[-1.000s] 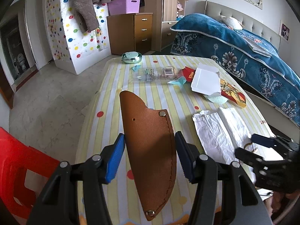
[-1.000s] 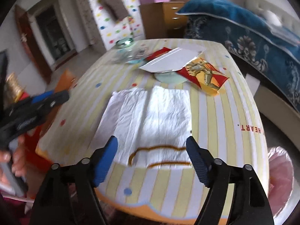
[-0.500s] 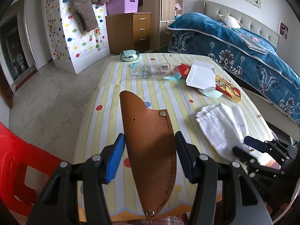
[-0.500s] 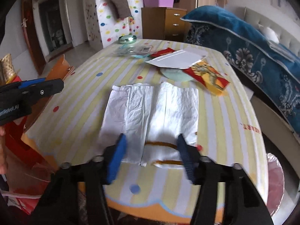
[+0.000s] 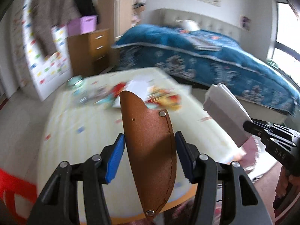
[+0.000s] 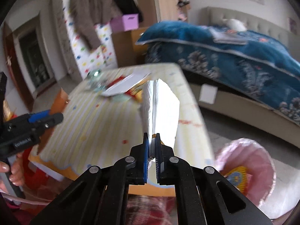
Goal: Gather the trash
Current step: 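Carry the sheath and tissue over the pink bin and release both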
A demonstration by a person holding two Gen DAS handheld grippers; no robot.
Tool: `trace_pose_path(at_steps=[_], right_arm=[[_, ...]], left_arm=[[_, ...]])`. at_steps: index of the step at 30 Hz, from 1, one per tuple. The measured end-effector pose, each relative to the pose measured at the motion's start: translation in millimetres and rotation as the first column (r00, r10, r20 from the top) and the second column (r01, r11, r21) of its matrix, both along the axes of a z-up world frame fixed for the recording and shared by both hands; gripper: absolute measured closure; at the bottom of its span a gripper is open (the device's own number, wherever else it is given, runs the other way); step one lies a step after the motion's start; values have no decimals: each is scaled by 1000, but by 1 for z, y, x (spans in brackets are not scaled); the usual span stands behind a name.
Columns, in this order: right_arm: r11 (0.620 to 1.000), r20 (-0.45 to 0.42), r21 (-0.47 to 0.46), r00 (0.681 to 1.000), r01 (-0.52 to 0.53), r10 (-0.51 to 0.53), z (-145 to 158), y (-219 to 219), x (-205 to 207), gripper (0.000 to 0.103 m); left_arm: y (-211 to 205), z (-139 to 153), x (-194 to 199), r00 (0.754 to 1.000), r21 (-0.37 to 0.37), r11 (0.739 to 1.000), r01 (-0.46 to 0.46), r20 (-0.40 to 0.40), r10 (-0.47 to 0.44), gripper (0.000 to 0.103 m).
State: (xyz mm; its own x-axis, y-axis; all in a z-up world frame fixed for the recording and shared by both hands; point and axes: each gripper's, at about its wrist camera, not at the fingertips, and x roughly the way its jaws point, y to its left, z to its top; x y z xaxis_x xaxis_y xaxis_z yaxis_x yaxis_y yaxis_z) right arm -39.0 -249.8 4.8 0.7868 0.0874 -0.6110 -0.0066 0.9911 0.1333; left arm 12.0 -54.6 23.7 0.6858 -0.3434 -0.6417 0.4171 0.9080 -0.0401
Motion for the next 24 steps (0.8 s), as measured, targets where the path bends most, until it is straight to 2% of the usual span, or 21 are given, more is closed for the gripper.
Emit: trace_pose_path(at_steps=[3, 7, 13, 16, 24], right_arm=[[999, 13, 2, 999, 53, -53, 7, -25, -19, 97], [993, 16, 4, 993, 118, -118, 14, -53, -36, 97], [971, 4, -1, 971, 237, -237, 13, -94, -65, 97], [952, -11, 5, 952, 307, -307, 7, -118, -79, 97], [918, -68, 41, 918, 394, -391, -24, -170, -85, 97]], left_arm=[[-35, 4, -5, 995, -18, 995, 97, 22, -96, 50], [-82, 5, -12, 977, -23, 977, 210, 39, -209, 50], [-142, -1, -22, 945, -2, 945, 326, 32, -326, 49], [-173, -8, -24, 925, 9, 925, 379, 21, -379, 49], [-238, -31, -22, 874, 9, 874, 486, -40, -485, 49]])
